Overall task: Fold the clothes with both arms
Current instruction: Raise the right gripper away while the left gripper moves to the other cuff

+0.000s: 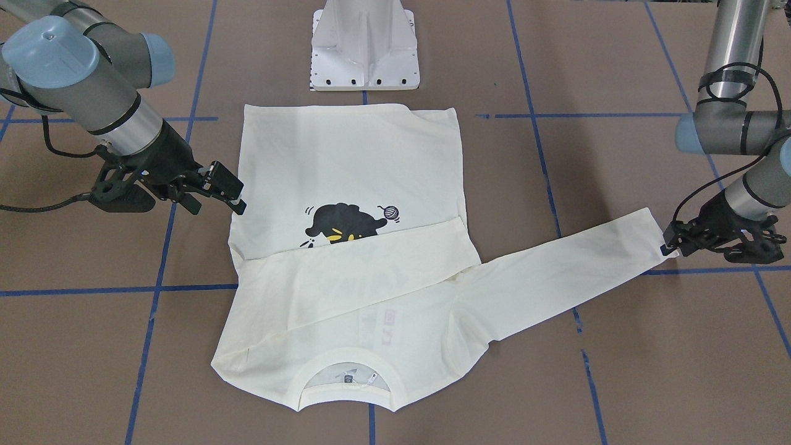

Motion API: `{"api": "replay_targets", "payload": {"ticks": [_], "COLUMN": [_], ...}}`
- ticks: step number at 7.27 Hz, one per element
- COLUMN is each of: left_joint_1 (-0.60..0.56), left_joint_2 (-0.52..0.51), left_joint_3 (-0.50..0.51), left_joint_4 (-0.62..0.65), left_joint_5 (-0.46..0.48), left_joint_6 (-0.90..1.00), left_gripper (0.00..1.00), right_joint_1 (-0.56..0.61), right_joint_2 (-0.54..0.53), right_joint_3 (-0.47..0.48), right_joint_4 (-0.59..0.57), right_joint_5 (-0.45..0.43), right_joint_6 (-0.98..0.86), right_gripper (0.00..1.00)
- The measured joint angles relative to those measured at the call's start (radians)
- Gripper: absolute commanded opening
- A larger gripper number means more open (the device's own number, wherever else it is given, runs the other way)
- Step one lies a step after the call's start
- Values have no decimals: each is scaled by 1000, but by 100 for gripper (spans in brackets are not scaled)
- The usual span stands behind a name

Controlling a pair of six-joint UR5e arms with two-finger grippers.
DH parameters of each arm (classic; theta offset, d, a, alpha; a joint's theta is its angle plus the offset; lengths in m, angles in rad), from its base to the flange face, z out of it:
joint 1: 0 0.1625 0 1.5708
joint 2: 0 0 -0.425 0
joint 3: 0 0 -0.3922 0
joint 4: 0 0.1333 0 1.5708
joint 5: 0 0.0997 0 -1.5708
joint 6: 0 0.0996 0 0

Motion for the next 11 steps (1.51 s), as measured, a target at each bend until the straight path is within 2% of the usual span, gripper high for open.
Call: {"api": "replay_targets", "payload": {"ticks": [3, 4, 5, 6, 7, 9, 11], "left_joint_1": [18, 28, 32, 34, 33, 27, 35], "left_joint_2": [-4, -4, -3, -2, -3, -6, -14], "left_joint_3": [1, 2, 2, 6, 13, 19, -8], "left_joint_4": [2, 3, 4, 4, 4, 9, 23], "left_joint_5": [1, 0, -3, -3, -2, -9, -65], "left_joint_6": [-10, -10, -9, -8, -7, -6, -12], "left_gripper": [67, 56, 41, 24, 0, 0, 0], "right_joint_1": [1, 1, 1, 1, 1, 1, 0], "right_joint_2": [-12, -17, -20, -21, -22, -22, -24], "right_joint_3": [13, 19, 23, 24, 25, 26, 25], "right_joint_4": [0, 0, 0, 0, 0, 0, 0], "right_joint_5": [-3, -3, -3, -3, -2, -3, -3], "right_joint_6": [1, 1, 1, 1, 1, 1, 1], "right_gripper": [100, 100, 100, 100, 100, 100, 100]}}
